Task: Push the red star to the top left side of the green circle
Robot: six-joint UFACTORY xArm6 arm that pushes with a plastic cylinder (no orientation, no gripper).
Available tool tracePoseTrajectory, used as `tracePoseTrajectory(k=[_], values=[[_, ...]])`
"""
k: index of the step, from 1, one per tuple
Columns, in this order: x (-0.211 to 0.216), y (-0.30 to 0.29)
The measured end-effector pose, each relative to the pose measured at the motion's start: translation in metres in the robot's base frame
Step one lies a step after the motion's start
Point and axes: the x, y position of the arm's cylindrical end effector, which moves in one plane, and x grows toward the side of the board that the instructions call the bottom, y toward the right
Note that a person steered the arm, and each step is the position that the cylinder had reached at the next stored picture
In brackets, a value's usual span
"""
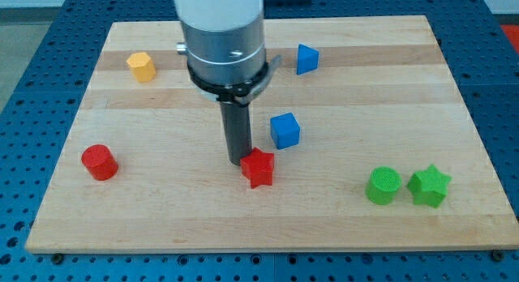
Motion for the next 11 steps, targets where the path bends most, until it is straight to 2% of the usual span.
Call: tracePoseTrajectory(k=[1,2,4,6,7,8,9,10,11], values=[[0.012,-0.048],[0.054,-0.048],[0.004,0.009],[0.013,0.019],[0.032,0.014],[0.022,0.04],[-0.015,0.102],[-0.033,0.132],[-0.032,0.113]])
